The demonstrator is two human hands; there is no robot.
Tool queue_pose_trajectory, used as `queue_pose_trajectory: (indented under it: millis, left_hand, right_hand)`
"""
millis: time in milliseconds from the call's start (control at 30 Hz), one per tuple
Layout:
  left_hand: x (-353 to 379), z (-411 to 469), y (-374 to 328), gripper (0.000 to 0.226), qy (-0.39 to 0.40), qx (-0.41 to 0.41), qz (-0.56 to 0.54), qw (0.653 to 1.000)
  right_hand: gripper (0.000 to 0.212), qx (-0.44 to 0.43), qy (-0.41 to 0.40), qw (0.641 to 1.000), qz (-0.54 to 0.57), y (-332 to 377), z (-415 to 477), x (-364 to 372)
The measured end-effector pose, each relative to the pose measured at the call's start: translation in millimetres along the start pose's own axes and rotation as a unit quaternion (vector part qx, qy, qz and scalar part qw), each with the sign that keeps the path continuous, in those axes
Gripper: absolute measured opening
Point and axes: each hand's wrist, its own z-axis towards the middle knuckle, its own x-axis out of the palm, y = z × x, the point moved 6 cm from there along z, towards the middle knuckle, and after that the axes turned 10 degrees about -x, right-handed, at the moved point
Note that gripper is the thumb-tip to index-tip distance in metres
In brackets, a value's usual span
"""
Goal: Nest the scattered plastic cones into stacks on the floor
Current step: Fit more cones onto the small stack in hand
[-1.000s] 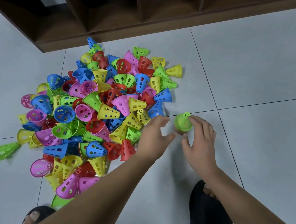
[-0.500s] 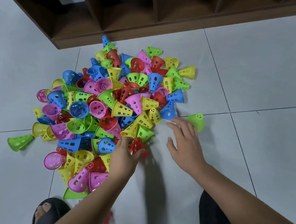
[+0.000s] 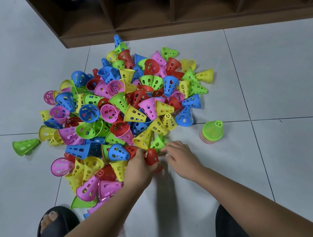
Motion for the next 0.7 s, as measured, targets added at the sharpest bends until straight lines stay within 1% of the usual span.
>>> queue_pose_trajectory:
  millis: [167,300,367,467,633,700]
  left_hand:
    - [-9.2,-6.8,-9.7,0.04,0.005,0.03,-0.049,0.998]
    - [-24.0,-12.0,-43.5,0.044,0.001,0.076,-0.126,0.989]
    - [-29.8,-16.4,-68.3,0.037,0.002,0.1,-0.155,0.983]
    - [-29.8,-21.1,-104.0,0.032,0.022,0.121,-0.201,0.972]
    - [-17.6,-21.3,-148.9,0.038,0.049,0.137,-0.252,0.957]
    - [-11.8,-20.0,-163.0,0.039,0.053,0.141,-0.267,0.952]
  right_hand:
    - [0.025,0.022,-0.112,0.992,0.046,-1.4,-16.5,-30.9]
    - [0.027,0.062,-0.219,0.967,0.117,-3.1,-32.9,-75.1]
    - [0.028,0.089,-0.258,0.947,0.169,-7.0,-40.6,-97.7]
    - [0.031,0.118,-0.308,0.907,0.261,-20.3,-48.3,-123.7]
    - [0.034,0.142,-0.373,0.837,0.375,-36.1,-61.7,-149.2]
    - [0.039,0.157,-0.388,0.82,0.389,-45.4,-68.6,-151.1]
